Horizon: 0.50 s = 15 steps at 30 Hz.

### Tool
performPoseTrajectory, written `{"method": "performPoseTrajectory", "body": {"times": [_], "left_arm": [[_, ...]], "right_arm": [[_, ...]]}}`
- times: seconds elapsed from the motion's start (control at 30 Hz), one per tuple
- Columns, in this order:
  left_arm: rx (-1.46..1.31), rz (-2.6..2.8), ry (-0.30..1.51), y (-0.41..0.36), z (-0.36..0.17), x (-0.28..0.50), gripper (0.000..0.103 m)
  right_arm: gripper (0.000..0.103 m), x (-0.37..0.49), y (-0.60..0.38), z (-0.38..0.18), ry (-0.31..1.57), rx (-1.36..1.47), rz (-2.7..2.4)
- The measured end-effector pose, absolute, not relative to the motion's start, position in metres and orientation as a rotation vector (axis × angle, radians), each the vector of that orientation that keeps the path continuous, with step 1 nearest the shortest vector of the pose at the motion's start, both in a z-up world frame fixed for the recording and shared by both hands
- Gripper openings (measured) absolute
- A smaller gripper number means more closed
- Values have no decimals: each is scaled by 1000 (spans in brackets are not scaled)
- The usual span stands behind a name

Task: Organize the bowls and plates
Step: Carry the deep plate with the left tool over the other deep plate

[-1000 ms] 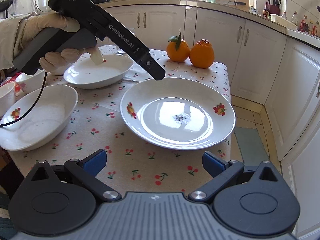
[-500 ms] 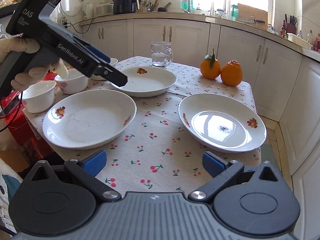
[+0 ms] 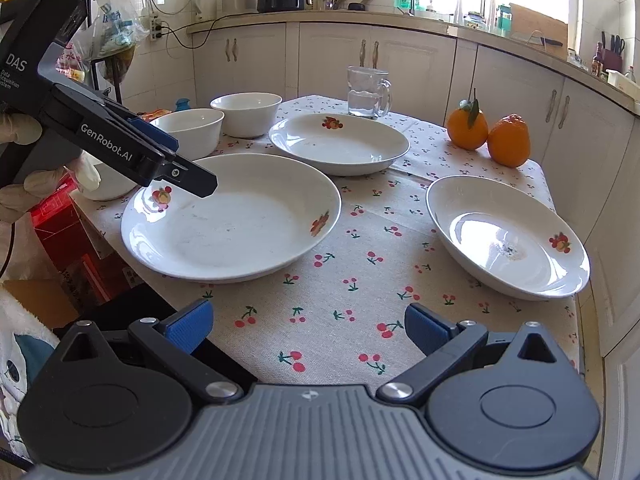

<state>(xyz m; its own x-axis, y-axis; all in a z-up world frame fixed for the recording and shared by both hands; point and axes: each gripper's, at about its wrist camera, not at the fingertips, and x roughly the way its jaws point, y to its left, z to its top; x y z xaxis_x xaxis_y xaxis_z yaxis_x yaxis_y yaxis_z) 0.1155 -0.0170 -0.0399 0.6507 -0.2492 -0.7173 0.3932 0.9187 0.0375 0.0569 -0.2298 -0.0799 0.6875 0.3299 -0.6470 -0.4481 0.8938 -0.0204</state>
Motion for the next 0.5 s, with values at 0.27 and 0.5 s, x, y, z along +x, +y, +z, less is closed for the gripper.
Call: {"method": "performPoseTrajectory", "body": {"times": [0.27,0.5], "left_arm": [[203,-383,807,-12,-46,120,91],[202,-381,854,-16,-58,138,91]], "right_arm": [[103,62,-222,-82,702,-215,479],[103,74,-212,-89,716,-256,535]]}}
